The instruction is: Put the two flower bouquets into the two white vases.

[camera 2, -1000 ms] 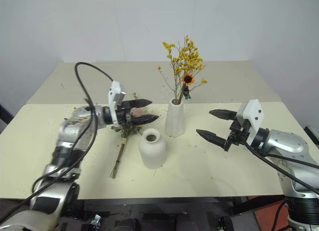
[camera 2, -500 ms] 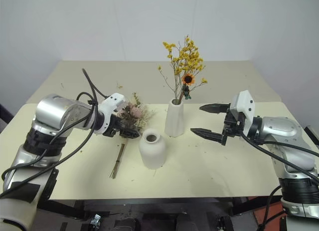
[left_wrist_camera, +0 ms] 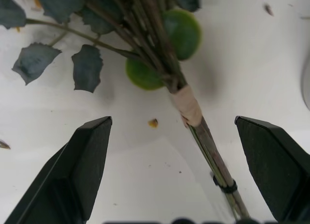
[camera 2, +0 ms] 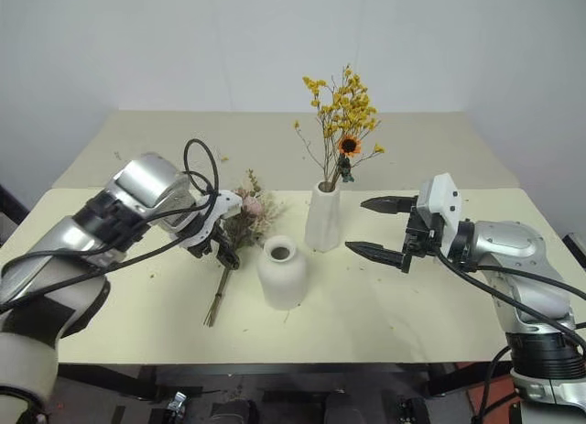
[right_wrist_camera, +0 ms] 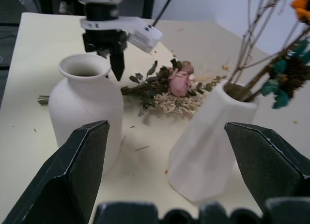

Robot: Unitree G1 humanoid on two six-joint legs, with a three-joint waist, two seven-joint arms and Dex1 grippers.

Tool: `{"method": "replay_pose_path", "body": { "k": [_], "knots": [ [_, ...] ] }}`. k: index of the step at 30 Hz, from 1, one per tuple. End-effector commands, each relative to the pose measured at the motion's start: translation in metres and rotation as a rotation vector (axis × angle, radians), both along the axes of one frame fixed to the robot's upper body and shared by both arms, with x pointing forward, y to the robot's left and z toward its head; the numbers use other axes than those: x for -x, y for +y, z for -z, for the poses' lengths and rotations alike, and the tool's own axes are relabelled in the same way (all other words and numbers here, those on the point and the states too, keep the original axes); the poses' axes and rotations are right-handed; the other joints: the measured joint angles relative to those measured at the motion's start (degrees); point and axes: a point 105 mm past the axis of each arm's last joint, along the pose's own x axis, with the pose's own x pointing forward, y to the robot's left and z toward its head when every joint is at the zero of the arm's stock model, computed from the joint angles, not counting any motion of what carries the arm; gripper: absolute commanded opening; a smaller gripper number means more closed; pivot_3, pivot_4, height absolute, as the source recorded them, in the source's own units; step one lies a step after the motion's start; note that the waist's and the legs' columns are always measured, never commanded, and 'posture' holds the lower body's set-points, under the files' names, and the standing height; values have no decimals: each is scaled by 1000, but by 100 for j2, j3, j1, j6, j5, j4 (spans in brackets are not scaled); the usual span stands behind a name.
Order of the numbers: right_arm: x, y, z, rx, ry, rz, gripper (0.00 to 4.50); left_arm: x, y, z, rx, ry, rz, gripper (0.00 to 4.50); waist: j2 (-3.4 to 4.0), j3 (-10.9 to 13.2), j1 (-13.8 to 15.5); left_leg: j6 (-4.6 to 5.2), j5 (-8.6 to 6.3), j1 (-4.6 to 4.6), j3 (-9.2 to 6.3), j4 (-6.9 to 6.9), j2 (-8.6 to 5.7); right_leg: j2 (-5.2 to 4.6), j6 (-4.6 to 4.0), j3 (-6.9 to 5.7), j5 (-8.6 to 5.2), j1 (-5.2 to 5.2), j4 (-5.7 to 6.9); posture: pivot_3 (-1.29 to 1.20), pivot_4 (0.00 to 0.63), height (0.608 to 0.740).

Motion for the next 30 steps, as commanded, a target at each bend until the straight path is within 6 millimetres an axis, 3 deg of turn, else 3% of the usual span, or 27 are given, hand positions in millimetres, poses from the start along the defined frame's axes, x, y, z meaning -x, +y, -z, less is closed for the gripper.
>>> {"method": "replay_pose_path", "body": {
  "k": [1,12,16,27,30],
  "knots": [
    [4,1,-13,-12,-63,1,4500,-6,-2,-4,-18,13,-65,4438,0,0,-3,0,0,-4,-1,0,0,-1,0,0,0,-1,-2,0,150,740],
    [6,3,-13,-24,-64,2,4500,-11,-8,12,-64,57,-192,4438,0,0,-14,0,0,3,-2,0,-3,-2,0,1,0,4,1,0,150,740],
    [6,2,-13,-25,-64,4,4500,-12,-11,10,-52,45,-195,3631,0,0,-16,0,0,7,-2,0,-4,-2,1,1,0,7,3,0,150,740],
    [2,3,-14,-29,-67,3,4500,-19,-6,-5,-35,-26,-201,225,-1,0,-24,-1,0,-4,-2,0,-5,-4,1,1,1,0,-1,0,150,740],
    [1,3,-14,-30,-67,1,4500,-21,-4,-12,-21,-71,-182,103,-1,0,-29,-1,0,-4,-2,0,-5,-4,1,1,1,-2,1,0,150,740]
  ]
}}
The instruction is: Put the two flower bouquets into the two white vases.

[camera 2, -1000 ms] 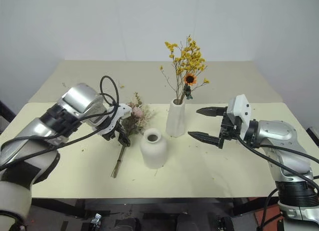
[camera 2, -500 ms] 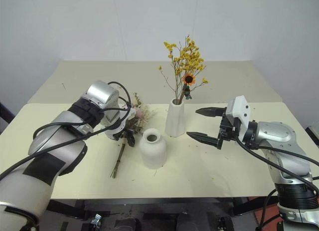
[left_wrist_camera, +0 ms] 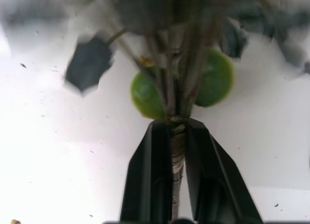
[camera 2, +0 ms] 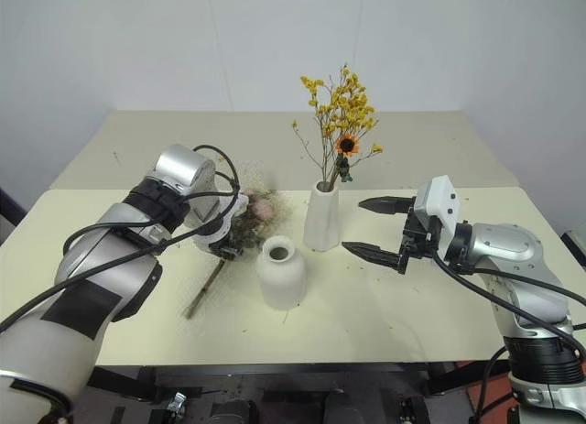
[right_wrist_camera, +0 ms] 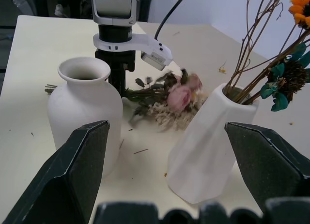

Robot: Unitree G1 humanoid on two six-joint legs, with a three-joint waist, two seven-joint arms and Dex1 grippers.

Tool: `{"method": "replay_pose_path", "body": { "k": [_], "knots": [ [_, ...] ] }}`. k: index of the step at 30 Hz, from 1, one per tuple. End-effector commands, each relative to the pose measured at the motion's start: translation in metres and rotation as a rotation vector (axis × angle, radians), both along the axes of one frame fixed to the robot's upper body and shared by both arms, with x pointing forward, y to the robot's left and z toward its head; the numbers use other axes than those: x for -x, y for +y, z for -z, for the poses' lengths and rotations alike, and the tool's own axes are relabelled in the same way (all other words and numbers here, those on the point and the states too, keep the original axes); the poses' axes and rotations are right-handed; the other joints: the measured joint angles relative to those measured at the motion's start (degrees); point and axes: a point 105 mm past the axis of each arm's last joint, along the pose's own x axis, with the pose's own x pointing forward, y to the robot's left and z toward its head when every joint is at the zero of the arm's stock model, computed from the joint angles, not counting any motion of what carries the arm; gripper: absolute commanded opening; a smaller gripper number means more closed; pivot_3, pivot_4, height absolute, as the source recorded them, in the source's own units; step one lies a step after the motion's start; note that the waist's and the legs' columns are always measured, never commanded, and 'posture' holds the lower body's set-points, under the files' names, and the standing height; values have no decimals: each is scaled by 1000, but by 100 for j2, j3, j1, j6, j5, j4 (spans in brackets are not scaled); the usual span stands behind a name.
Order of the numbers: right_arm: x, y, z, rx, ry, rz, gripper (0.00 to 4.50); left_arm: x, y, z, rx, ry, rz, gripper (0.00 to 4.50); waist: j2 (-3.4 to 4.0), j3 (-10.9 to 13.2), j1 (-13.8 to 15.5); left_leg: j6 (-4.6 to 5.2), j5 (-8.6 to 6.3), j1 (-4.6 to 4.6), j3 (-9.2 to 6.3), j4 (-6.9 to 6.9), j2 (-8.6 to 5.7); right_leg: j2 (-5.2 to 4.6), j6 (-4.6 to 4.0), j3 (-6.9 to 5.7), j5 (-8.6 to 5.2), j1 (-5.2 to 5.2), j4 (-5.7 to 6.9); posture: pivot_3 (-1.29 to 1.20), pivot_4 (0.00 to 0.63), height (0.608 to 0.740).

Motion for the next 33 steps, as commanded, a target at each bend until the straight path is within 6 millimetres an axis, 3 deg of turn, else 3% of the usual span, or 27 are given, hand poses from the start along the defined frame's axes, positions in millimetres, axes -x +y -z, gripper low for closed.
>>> {"method": "replay_pose_path", "body": {
  "k": [1,8,11,14,18,21,26,29,33],
  "knots": [
    [1,1,-13,-14,-58,-9,4500,-5,3,-17,10,-86,25,103,0,0,1,0,0,0,0,0,0,0,0,0,0,-1,-1,0,150,740],
    [0,1,-13,-20,-54,-13,4500,-14,19,-42,91,-347,33,103,0,0,-8,0,0,2,0,-1,1,-1,-1,1,1,-2,3,0,150,740],
    [0,0,-13,-23,-48,-14,4500,-21,27,-70,208,-640,60,103,1,0,-2,-1,1,6,1,-2,1,-3,-3,2,2,-2,3,0,150,740],
    [0,-1,-12,-25,-43,-14,4500,-14,30,-96,335,-879,102,103,1,0,14,-4,2,8,1,-1,2,-4,-44,2,27,-2,11,0,150,740],
    [-1,-2,-10,-25,-35,-12,4500,9,29,-132,649,-1041,230,103,1,0,42,-5,3,7,1,1,2,-4,-49,-1,30,2,5,0,150,740],
    [-1,-3,-9,-24,-31,-10,4500,25,34,-155,851,-1128,310,103,1,0,42,-5,3,6,1,1,2,-5,-48,-4,30,5,-1,0,150,740],
    [-3,-4,-10,-21,-31,-4,4500,54,25,-177,977,-1169,571,103,1,0,25,-5,3,7,1,2,2,-4,-47,-4,29,6,0,0,150,740],
    [-3,-4,-10,-20,-30,-3,4500,73,18,-182,1056,-1140,731,103,1,0,16,-4,3,6,1,2,3,-4,-47,-4,29,6,-2,0,150,740],
    [-4,-4,-11,-19,-33,0,4500,80,10,-186,1078,-1127,848,103,1,0,14,-4,3,7,2,2,4,-3,-43,-4,27,6,-1,0,150,740]
  ]
}}
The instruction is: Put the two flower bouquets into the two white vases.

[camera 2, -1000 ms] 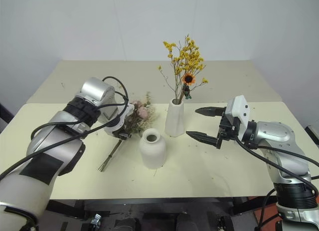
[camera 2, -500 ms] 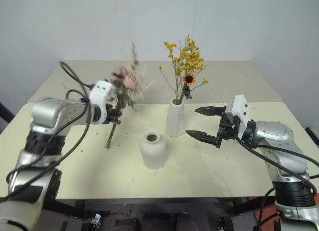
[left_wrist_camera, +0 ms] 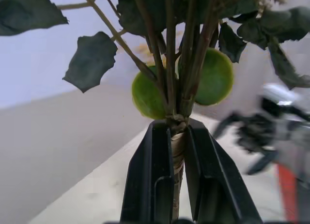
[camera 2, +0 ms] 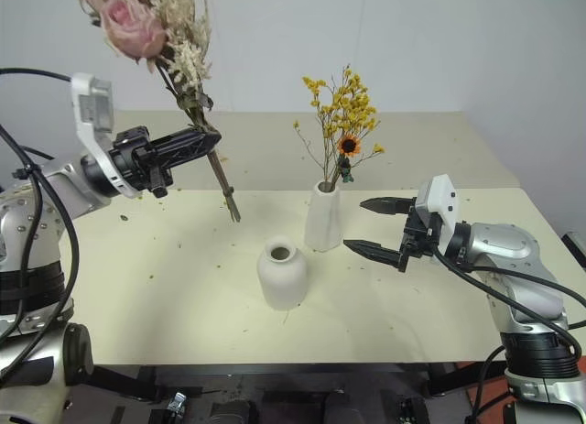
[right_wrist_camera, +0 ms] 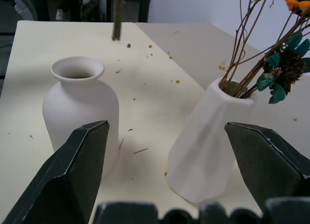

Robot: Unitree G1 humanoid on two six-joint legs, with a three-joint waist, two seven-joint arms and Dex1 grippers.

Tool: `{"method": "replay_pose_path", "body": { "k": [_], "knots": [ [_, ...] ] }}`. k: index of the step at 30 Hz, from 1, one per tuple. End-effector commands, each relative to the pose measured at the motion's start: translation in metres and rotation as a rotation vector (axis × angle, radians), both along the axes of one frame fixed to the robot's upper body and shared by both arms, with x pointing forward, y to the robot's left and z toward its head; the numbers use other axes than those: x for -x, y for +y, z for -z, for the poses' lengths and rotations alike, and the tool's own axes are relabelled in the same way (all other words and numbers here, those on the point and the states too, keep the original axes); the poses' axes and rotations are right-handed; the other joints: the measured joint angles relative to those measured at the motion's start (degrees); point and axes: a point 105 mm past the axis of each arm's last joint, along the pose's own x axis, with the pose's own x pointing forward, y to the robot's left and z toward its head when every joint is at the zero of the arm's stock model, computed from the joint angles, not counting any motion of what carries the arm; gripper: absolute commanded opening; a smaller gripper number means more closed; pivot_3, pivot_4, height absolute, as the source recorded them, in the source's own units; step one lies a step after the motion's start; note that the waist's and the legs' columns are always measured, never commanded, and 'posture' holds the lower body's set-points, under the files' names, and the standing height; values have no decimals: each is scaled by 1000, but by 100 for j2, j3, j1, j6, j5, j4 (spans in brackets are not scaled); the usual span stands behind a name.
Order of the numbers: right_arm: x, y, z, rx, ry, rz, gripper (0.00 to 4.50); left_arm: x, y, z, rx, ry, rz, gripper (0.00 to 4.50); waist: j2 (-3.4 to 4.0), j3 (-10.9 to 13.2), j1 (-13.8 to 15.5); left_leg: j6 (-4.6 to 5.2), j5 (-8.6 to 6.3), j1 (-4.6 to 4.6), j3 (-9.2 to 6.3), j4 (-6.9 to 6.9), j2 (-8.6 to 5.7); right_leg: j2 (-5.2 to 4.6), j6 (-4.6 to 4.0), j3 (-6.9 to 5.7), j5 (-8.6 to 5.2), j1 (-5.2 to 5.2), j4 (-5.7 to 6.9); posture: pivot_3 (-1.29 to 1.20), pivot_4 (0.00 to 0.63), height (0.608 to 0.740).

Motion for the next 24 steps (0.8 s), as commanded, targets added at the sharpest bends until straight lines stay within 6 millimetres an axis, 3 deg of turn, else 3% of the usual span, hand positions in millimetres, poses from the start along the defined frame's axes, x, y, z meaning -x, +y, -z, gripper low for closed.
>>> {"method": "replay_pose_path", "body": {
  "k": [1,14,24],
  "knots": [
    [2,-1,-14,0,-63,-3,4500,12,-8,-16,0,-99,89,103,0,0,0,0,0,2,0,0,0,0,10,0,-6,3,0,0,150,740],
    [5,-4,-16,2,-69,13,4500,27,-46,-20,36,-44,338,103,0,0,-5,2,-1,2,-1,2,1,2,35,0,-21,3,1,0,150,740],
    [10,-6,-14,2,-67,23,4500,33,-60,-7,-6,28,444,103,0,0,-6,2,-1,4,0,2,1,2,37,2,-22,4,1,0,150,740]
  ]
}}
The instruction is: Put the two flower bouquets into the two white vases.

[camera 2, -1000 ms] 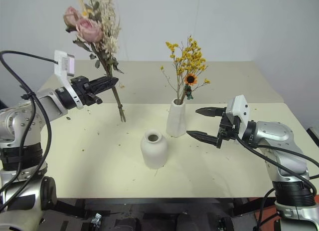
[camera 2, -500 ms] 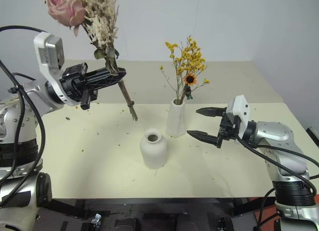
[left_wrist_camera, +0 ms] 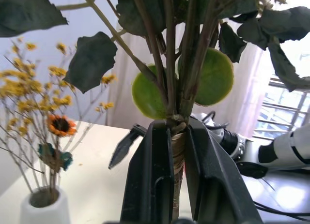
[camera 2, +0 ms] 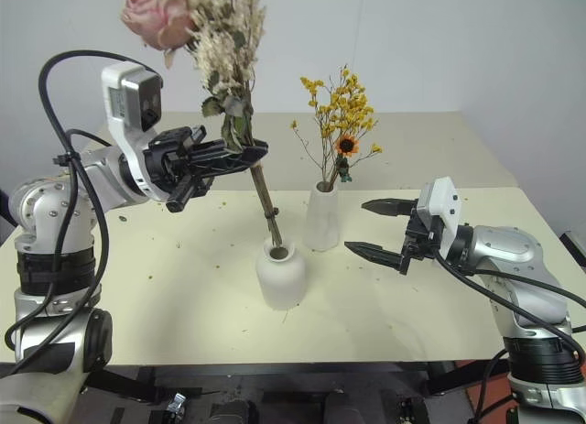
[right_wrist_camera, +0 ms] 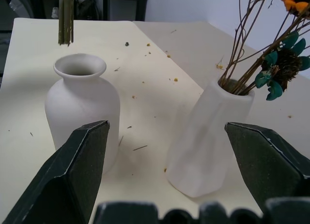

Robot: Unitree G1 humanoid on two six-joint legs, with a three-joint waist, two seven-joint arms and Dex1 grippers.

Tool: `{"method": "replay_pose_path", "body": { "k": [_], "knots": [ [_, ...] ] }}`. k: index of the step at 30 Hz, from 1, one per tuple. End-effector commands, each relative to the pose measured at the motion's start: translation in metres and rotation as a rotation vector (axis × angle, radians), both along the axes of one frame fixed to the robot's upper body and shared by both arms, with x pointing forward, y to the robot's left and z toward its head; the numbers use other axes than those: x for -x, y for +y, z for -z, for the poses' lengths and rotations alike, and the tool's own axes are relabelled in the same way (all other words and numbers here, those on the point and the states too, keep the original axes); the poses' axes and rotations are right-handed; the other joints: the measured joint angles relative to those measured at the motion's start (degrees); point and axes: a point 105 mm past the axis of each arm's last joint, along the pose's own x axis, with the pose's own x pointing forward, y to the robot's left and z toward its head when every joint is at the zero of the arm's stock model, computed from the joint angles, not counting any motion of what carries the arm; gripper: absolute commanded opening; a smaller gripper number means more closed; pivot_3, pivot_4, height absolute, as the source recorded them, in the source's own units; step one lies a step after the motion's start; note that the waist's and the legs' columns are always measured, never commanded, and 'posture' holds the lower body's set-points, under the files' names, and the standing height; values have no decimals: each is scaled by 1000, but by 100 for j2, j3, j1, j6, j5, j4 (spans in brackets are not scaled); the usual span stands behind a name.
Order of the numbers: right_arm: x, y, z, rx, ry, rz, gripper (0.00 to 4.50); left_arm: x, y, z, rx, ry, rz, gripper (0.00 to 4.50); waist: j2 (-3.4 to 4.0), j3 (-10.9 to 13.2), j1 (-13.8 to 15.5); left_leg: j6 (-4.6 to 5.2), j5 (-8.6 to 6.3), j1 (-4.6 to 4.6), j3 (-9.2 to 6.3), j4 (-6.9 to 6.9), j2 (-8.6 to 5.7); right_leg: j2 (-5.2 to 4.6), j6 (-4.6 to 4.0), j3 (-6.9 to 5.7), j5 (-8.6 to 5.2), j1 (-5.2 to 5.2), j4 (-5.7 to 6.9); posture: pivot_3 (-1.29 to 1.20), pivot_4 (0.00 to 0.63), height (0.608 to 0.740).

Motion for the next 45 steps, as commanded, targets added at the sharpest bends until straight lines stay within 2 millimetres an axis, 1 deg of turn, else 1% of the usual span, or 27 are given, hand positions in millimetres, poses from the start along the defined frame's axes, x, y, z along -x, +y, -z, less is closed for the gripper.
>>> {"method": "replay_pose_path", "body": {
  "k": [1,5,11,20,28,35,40,45],
  "knots": [
    [6,-5,-14,-5,-52,10,4500,6,-3,-1,-10,-18,41,103,0,0,5,0,0,0,0,0,0,0,0,0,0,0,-1,0,150,740],
    [11,-6,-13,-1,-41,-4,4500,3,-5,5,-26,-10,35,103,0,0,5,0,0,-3,0,0,-1,-1,0,0,0,0,-3,0,150,740],
    [12,-7,-13,2,-37,-8,4500,-2,-5,8,-32,-8,25,103,0,0,0,0,0,1,0,0,0,1,0,0,0,0,0,0,150,740],
    [13,-9,-12,3,-37,-5,4500,-7,-3,6,-25,-12,7,103,0,0,3,0,0,-1,0,0,0,0,1,0,-1,0,-2,0,150,740],
    [13,-9,-11,0,-37,-2,4500,-13,-5,-4,4,-11,0,103,0,0,11,0,0,-2,0,0,0,0,1,0,-1,0,-3,0,150,740],
    [12,-9,-11,-1,-37,2,4500,-15,-3,-5,7,6,-4,103,0,0,3,0,0,-1,0,0,0,0,1,0,-1,0,-2,0,150,740],
    [12,-9,-11,-2,-39,2,4500,-17,-4,1,-17,8,-13,103,0,0,5,0,0,-2,0,-1,0,0,2,0,-1,0,-4,0,150,740],
    [14,-9,-10,-1,-34,1,4500,-21,-6,13,-64,6,-35,103,0,0,9,0,0,-2,0,-1,0,0,2,0,-1,0,-3,0,150,740]
  ]
}}
